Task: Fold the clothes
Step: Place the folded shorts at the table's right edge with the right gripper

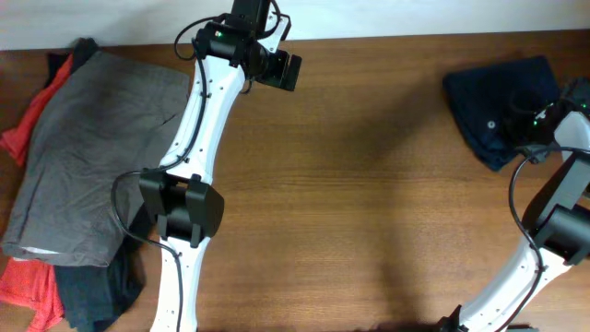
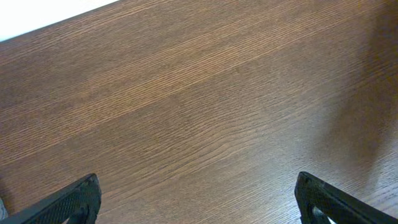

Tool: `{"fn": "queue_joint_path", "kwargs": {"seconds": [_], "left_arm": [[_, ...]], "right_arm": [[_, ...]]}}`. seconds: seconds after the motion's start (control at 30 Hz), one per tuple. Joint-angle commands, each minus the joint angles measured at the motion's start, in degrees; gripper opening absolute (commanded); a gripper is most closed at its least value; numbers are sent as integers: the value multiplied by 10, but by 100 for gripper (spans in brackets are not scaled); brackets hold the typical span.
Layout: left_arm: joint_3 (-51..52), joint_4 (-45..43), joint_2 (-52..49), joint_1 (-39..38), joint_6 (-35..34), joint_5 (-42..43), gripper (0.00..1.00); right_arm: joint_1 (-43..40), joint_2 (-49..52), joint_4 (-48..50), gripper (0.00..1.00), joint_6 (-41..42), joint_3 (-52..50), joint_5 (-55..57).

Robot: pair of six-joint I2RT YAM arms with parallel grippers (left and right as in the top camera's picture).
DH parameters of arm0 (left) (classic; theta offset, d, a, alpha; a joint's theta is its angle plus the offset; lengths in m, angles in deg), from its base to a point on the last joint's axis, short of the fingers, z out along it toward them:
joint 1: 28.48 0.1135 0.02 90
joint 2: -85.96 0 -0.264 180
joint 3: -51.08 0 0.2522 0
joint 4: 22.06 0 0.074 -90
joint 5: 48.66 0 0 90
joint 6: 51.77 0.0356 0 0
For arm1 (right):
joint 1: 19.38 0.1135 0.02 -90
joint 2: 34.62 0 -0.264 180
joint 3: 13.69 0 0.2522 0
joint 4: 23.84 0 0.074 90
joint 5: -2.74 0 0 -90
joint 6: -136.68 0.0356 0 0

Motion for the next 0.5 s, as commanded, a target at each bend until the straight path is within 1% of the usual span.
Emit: {"fn": "queue_joint_path", "kwargs": {"seconds": [0.0,0.13,0.37,0.47], "left_arm": [[-7,-3,-3,-2,9,0,99],[-7,-3,-3,-2,9,0,99],[-7,-3,-3,-2,9,0,99],[-7,-3,-3,-2,9,0,99]], "right_arm": [[-1,6,-33,99,19,-7,11],[-5,-63,-92,99,13,26,13],[-5,-195,-165,99,1,79,22],[2,-267,-195,99,-27,87,-21]]}}
